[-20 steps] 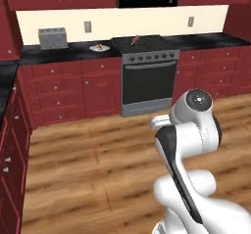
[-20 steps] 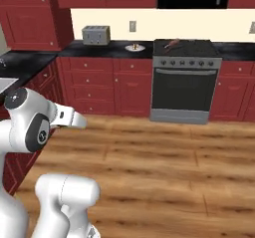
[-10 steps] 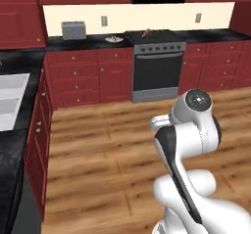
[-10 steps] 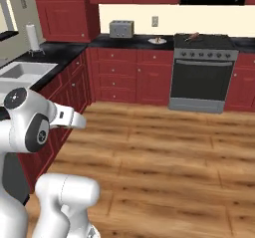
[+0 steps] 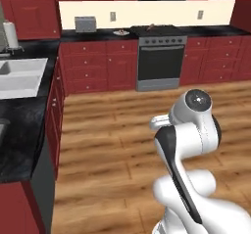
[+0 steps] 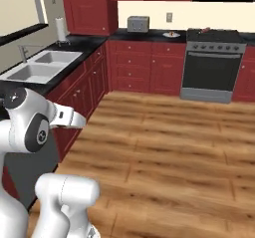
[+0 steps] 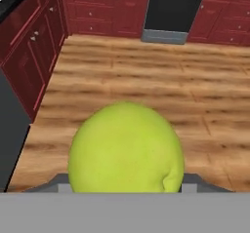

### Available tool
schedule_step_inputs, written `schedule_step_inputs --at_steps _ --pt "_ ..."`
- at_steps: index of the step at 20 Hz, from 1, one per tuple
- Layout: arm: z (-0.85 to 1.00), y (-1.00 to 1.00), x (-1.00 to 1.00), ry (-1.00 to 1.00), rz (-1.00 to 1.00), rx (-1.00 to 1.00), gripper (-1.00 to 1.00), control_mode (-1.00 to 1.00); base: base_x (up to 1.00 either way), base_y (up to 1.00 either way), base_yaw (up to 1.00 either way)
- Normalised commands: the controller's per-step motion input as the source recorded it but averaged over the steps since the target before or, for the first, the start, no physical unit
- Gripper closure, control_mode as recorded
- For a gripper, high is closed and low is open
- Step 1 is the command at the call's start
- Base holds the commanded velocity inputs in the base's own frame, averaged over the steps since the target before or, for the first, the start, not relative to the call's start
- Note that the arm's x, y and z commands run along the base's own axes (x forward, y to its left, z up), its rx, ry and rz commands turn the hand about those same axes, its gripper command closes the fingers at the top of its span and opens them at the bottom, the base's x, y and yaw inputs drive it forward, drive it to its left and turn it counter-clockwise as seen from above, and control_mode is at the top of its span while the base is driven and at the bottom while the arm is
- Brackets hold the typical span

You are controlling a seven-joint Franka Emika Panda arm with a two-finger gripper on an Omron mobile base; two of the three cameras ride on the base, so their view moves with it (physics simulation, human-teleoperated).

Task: Place the cold items (pear and squash) from the fridge in one tupperware on the dining counter. Place the warm items (kebab skewer and hot dog) in the stove area in another tupperware.

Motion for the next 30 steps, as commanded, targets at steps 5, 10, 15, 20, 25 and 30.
schedule_step_inputs --at_steps 5,10,15,20,25,30 --pt "0.0 0.0 0.0 0.0 0.0 0.0 1.0 1.0 -0.81 0.7 0.0" --pt "0.0 0.0 0.0 0.0 0.0 0.0 1.0 1.0 -0.66 0.93 0.0" --pt "0.0 0.0 0.0 0.0 0.0 0.0 1.0 1.0 -0.77 0.98 0.0" --pt "0.0 0.0 0.0 0.0 0.0 0.0 1.0 1.0 -0.89 0.9 0.0" --pt "0.0 0.0 0.0 0.0 0.0 0.0 1.0 1.0 -0.69 0.85 0.0" --pt "0.0 0.0 0.0 0.0 0.0 0.0 1.0 1.0 -0.59 0.95 -0.1"
